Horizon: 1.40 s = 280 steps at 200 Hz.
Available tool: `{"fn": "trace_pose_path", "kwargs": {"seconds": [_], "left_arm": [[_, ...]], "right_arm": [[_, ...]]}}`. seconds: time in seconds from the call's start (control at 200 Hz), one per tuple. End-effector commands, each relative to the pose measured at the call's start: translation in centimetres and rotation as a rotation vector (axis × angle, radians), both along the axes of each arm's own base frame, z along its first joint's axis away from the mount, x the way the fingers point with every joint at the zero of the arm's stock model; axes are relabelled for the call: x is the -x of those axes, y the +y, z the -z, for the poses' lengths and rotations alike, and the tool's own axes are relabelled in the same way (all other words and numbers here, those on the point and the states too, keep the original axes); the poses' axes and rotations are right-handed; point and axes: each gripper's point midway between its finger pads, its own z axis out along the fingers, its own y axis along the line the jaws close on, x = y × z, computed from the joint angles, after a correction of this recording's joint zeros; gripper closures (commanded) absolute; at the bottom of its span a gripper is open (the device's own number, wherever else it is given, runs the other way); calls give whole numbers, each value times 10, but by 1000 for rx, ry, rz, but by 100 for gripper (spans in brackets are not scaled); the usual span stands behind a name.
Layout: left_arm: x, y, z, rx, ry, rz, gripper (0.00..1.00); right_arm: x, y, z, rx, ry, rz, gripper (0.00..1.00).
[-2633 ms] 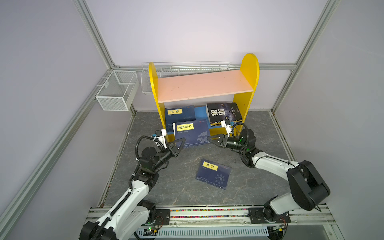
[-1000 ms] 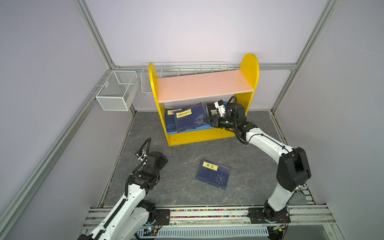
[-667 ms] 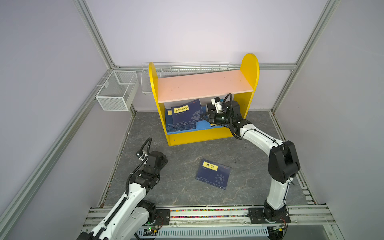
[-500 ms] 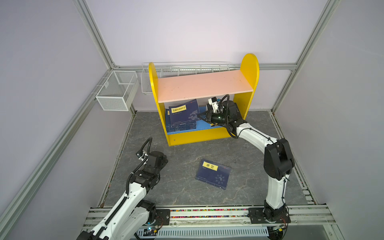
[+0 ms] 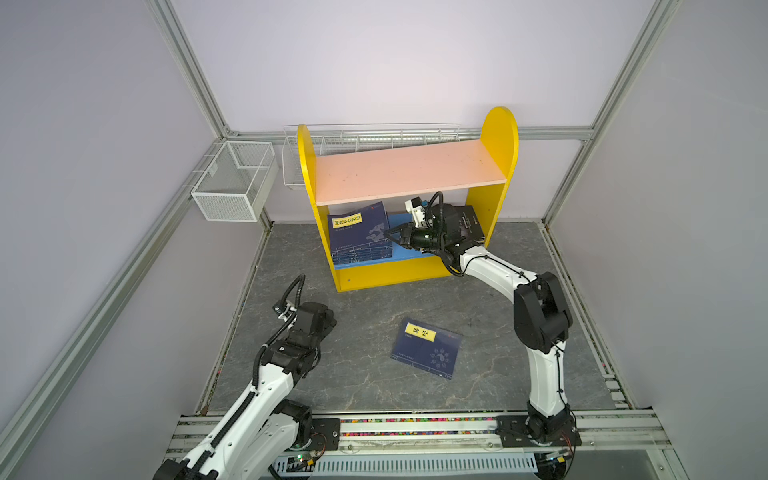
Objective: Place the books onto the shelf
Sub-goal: 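Lower the book onto the navy books on the shelf with the right gripper, then open the right gripper and pull it back from the shelf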
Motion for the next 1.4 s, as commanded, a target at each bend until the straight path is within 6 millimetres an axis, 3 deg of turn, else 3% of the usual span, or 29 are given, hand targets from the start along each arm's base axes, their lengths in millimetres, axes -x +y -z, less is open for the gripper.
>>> {"fn": "trace_pose_path", "kwargs": {"seconds": [0.0,0.235,0.36,0.59,0.83,1.03,1.105,1.245,1.395], "left_arm": [[-3,1,-10,10,-19,-19,15],[-3,2,-11,9,-21,-22,15],[-3,1,-10,11,-18,-18,15],[-2,1,-11,14,-23,-19,16],[-1,1,-12,17,-26,-20,16],[-5,-3,-14,15,-42,18,16],[-10,-10,-18,8,-63,70,17],[-21,-29,-20,15,-83,185,19],[-33,-62,-23,1,-99,373,19]], "right_arm": [[-3,10,-12,-28,-35,-4,88],[3,18,-4,22,-33,-15,84],[6,17,-1,107,-60,2,67],[-1,1,1,277,-106,81,49],[-11,-17,-16,393,-198,153,34],[-7,-30,-26,459,-242,175,30],[3,-38,-31,463,-257,174,30],[42,-61,-29,489,-272,146,30],[99,-103,13,594,-187,108,29]]}}
